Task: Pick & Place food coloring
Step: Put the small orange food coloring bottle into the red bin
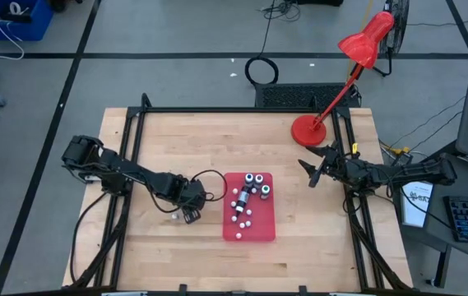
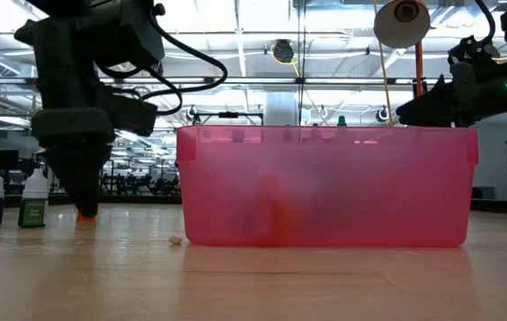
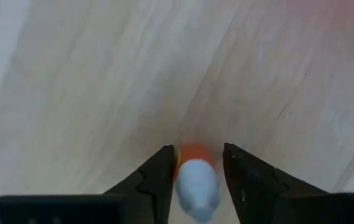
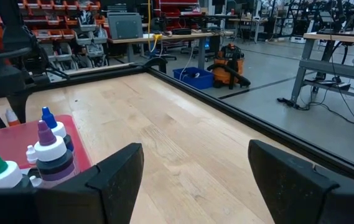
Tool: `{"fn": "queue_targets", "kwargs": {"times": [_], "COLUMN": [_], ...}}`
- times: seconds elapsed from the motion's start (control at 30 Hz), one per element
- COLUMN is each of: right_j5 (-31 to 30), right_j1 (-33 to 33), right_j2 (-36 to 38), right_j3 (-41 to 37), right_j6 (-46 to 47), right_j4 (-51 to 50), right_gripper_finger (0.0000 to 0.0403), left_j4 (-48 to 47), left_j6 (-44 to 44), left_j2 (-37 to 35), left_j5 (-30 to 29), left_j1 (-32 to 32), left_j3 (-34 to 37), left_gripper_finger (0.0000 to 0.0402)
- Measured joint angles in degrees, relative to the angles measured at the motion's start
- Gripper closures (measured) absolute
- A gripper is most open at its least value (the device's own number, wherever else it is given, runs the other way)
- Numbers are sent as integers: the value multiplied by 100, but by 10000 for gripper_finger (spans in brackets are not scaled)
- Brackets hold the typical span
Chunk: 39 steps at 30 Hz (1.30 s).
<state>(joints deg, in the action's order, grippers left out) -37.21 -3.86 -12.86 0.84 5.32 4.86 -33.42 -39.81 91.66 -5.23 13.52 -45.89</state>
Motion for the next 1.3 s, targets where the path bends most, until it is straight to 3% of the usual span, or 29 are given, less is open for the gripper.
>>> {"fn": "queue_targets", "kwargs": {"times": [0.43, 0.6, 0.73, 1.03, 1.17, 1.3], "right_j5": [0, -2, -5, -13, -17, -19], "right_j1": [-2, -1, -2, -1, -2, -2], "right_j2": [0, 0, 0, -2, -4, -21], "right_j3": [-2, -1, -2, 0, 0, 0], "right_j6": [-2, -1, 0, -2, 0, 0], "right_j4": [1, 1, 2, 2, 4, 4], "right_gripper_finger": [124, 124, 124, 124, 124, 124], "left_j4": [-65, -152, -228, -900, -1672, -2014], "left_j6": [-116, 28, 267, 1064, 1317, 1719], "left_j2": [-13, 0, 0, 168, 688, 1361], "left_j5": [76, 76, -122, -989, -923, -439], "left_j1": [0, 19, 86, 41, -274, -657], "left_j3": [59, -144, -745, -2886, -3785, -4391], "left_gripper_finger": [332, 335, 336, 336, 336, 336]}}
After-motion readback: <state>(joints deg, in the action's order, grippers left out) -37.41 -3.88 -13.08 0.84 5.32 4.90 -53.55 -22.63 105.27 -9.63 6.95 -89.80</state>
